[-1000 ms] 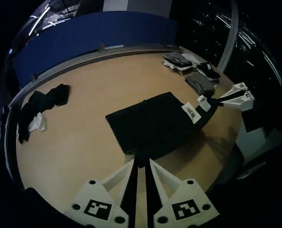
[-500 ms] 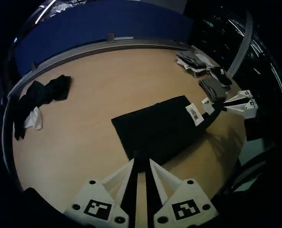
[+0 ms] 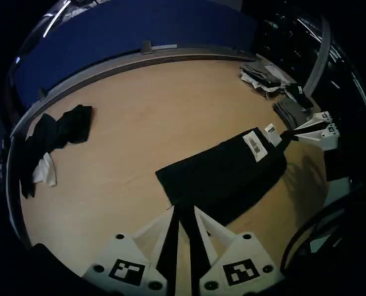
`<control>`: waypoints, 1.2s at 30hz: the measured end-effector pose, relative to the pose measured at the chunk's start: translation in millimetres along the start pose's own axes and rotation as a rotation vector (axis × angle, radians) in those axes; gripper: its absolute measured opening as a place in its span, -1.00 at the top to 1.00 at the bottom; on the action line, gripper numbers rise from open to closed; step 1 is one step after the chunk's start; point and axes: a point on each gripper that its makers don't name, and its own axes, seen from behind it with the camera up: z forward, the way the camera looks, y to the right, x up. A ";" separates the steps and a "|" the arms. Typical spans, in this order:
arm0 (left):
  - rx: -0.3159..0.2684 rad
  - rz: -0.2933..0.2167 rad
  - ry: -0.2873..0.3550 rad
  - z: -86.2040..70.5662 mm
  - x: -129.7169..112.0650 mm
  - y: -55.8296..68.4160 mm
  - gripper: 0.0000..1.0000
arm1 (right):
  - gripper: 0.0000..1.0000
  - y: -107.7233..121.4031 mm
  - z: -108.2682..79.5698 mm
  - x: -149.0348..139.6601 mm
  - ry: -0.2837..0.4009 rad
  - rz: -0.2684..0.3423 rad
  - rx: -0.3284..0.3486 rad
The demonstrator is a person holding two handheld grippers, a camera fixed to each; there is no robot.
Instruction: Fold towel
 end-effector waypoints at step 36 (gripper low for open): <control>0.069 -0.045 -0.024 40.2 -6.8 -32.3 0.36 | 0.09 29.1 41.2 -13.9 -0.059 0.003 -0.085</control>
